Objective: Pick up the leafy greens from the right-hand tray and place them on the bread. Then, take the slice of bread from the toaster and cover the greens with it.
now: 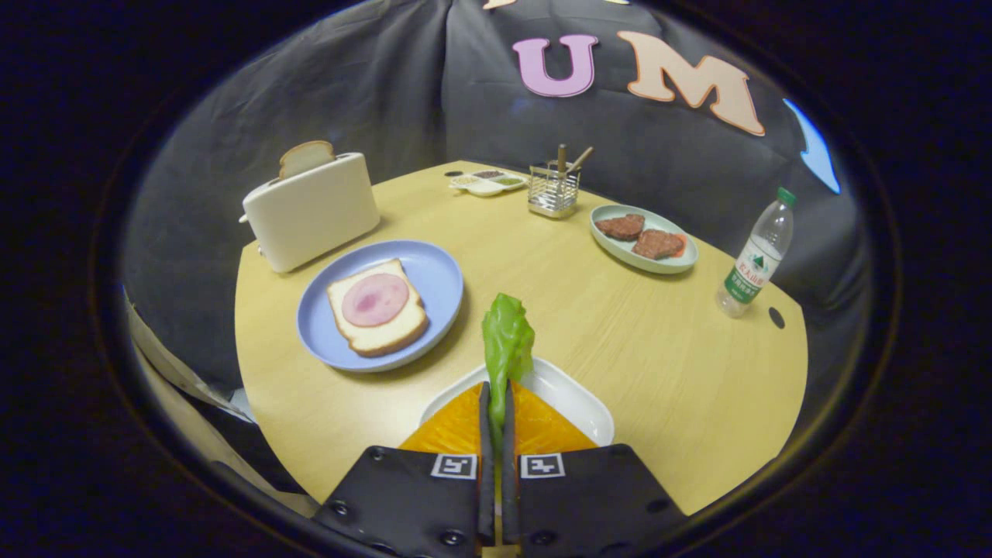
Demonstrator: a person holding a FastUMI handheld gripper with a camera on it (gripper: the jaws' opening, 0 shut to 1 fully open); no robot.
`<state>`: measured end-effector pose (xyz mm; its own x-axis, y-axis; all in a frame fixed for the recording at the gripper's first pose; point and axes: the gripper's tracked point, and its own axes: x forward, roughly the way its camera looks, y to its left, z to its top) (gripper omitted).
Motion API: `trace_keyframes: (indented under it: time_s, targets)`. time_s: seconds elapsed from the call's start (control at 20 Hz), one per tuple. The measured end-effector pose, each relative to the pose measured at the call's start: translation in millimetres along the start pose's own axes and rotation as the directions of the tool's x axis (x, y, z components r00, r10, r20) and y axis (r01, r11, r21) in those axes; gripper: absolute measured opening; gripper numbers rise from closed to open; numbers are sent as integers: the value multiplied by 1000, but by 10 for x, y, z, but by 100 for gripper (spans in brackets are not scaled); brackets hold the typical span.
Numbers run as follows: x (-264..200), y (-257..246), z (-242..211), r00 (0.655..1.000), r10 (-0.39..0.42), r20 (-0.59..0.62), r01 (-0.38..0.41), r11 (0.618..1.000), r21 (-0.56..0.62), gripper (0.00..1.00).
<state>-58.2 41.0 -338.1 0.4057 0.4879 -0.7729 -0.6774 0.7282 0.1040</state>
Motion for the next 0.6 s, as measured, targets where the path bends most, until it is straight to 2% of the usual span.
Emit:
trace_keyframes:
  time_s: [0.6]
  targets:
    - [73, 668, 678, 998, 25, 52, -23, 999, -43, 7]
